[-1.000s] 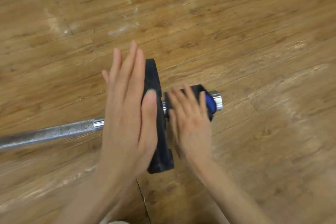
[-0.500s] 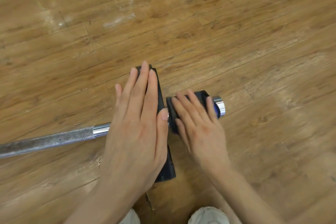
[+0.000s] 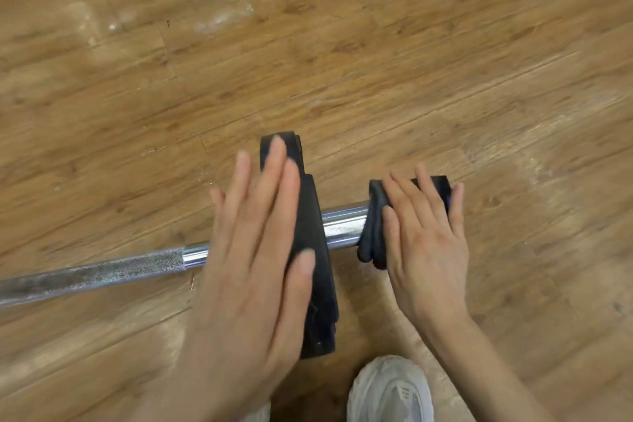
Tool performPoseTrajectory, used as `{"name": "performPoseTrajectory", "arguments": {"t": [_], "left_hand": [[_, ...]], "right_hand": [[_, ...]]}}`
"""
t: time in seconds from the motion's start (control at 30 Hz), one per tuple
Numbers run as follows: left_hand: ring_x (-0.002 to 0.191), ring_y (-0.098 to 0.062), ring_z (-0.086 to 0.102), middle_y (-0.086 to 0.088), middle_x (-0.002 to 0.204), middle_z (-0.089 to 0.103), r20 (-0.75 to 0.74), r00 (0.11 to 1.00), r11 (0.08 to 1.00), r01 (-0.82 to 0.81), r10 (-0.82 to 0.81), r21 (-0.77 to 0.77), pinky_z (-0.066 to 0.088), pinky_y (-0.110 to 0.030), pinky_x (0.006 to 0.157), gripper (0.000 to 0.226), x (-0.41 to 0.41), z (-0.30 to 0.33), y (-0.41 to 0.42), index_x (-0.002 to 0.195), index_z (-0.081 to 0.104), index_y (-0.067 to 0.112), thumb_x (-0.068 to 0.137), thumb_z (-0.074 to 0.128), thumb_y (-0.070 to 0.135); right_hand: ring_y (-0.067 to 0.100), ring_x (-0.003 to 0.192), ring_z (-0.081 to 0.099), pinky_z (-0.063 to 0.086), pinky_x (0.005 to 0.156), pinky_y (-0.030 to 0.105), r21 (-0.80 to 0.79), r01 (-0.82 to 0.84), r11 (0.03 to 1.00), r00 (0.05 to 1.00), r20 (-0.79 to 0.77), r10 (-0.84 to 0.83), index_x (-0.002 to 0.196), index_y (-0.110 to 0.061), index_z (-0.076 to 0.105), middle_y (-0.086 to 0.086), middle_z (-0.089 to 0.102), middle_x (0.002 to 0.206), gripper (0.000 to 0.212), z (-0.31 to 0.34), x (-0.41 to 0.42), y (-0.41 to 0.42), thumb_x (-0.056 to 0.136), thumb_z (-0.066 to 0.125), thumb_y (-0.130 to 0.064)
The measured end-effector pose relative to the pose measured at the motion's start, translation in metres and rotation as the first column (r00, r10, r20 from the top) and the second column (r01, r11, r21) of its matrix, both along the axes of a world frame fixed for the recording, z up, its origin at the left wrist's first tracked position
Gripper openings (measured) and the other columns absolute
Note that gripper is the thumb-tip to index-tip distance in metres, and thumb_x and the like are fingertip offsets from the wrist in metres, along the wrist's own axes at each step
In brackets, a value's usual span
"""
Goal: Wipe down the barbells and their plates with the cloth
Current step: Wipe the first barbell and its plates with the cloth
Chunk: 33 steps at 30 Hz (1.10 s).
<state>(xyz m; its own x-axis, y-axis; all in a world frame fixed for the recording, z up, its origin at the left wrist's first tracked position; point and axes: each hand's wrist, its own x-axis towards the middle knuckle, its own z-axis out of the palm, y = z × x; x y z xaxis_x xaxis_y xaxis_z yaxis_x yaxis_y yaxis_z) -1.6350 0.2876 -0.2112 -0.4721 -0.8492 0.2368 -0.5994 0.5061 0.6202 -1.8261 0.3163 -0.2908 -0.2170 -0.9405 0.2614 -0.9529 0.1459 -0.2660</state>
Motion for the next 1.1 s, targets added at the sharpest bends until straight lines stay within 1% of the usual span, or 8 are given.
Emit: {"name": "performPoseTrajectory", "arguments": {"t": [0.07, 0.23, 0.4, 0.6, 0.67, 0.8, 1.0, 1.1], "left_hand": [[0.156, -0.02, -0.002, -0.007, 0.168, 0.013, -0.029, 0.999, 0.999, -0.045, 0.045, 0.005, -0.008, -0.031, 0.125, 0.056, -0.006, 0.006, -0.018, 0.157, 0.019, 0.0, 0.106, 0.029, 0.021], [0.155, -0.013, -0.006, -0.003, 0.169, 0.009, 0.039, 0.999, 0.997, -0.033, 0.031, 0.065, -0.01, -0.025, 0.124, 0.058, -0.018, 0.004, -0.032, 0.159, 0.016, 0.005, 0.108, 0.023, 0.03], [0.156, -0.015, -0.003, -0.006, 0.168, 0.012, 0.077, 0.997, 0.999, 0.012, -0.016, 0.05, -0.008, -0.026, 0.124, 0.057, -0.013, 0.001, -0.002, 0.158, 0.018, 0.002, 0.107, 0.024, 0.028], [0.156, -0.022, 0.001, -0.011, 0.168, 0.012, 0.074, 0.991, 0.992, 0.11, -0.114, 0.054, -0.003, -0.033, 0.125, 0.059, -0.003, 0.003, 0.024, 0.157, 0.016, 0.0, 0.104, 0.029, 0.024], [0.156, -0.022, 0.001, -0.01, 0.168, 0.012, 0.036, 0.995, 0.993, 0.092, -0.095, 0.077, -0.003, -0.032, 0.125, 0.059, 0.002, 0.005, 0.023, 0.157, 0.017, -0.001, 0.104, 0.031, 0.022], [0.156, -0.021, 0.002, -0.009, 0.168, 0.011, -0.016, 0.998, 0.988, 0.06, -0.058, 0.143, -0.002, -0.032, 0.125, 0.059, 0.0, 0.003, 0.024, 0.157, 0.018, -0.001, 0.105, 0.03, 0.023], [0.156, -0.023, 0.003, -0.009, 0.168, 0.011, 0.002, 0.995, 0.983, 0.096, -0.098, 0.159, -0.001, -0.034, 0.125, 0.059, 0.0, -0.001, 0.034, 0.157, 0.017, -0.001, 0.104, 0.029, 0.023], [0.156, -0.022, 0.003, -0.01, 0.168, 0.013, -0.012, 0.996, 0.983, 0.088, -0.087, 0.16, -0.002, -0.032, 0.125, 0.059, 0.0, 0.0, 0.032, 0.156, 0.018, -0.001, 0.103, 0.03, 0.022]], "right_hand": [[0.024, 0.145, 0.039, 0.008, 0.127, 0.043, 0.008, 0.037, 0.999, 0.997, 0.061, -0.037, 0.137, -0.008, 0.061, 0.005, 0.059, 0.143, 0.046, 0.001, 0.022, 0.001, 0.108, 0.029, -0.025], [0.021, 0.147, 0.037, 0.014, 0.125, 0.043, 0.065, -0.265, 0.962, 0.964, -0.01, 0.266, 0.145, -0.01, 0.052, 0.004, 0.049, 0.152, 0.046, 0.003, 0.028, 0.02, 0.109, 0.029, -0.027], [0.025, 0.145, 0.038, 0.008, 0.127, 0.043, 0.051, 0.052, 0.997, 0.998, 0.018, -0.053, 0.139, -0.006, 0.058, 0.007, 0.057, 0.145, 0.047, 0.005, 0.005, 0.035, 0.109, 0.027, -0.025], [0.022, 0.144, 0.042, 0.009, 0.127, 0.04, 0.173, -0.256, 0.951, 0.967, 0.063, 0.249, 0.14, -0.009, 0.059, 0.004, 0.059, 0.143, 0.05, 0.011, 0.032, 0.044, 0.111, 0.023, -0.028], [0.022, 0.141, 0.045, 0.008, 0.127, 0.041, 0.196, -0.185, 0.963, 0.982, -0.007, 0.19, 0.138, -0.008, 0.06, 0.006, 0.061, 0.14, 0.051, 0.014, 0.01, 0.054, 0.111, 0.023, -0.03], [0.025, 0.139, 0.048, 0.011, 0.126, 0.045, 0.211, 0.0, 0.977, 1.0, 0.03, -0.007, 0.132, -0.005, 0.063, 0.008, 0.064, 0.135, 0.055, 0.018, 0.013, 0.061, 0.11, 0.019, -0.029], [0.021, 0.143, 0.043, 0.015, 0.126, 0.039, 0.231, -0.319, 0.919, 0.948, 0.065, 0.313, 0.141, -0.009, 0.057, 0.005, 0.056, 0.146, 0.05, 0.014, 0.037, 0.068, 0.111, 0.022, -0.029], [0.024, 0.124, 0.06, 0.029, 0.119, 0.038, 0.283, -0.248, 0.926, 0.968, 0.036, 0.248, 0.12, -0.011, 0.069, 0.006, 0.069, 0.121, 0.046, 0.02, 0.04, 0.055, 0.108, 0.028, -0.029]]}}
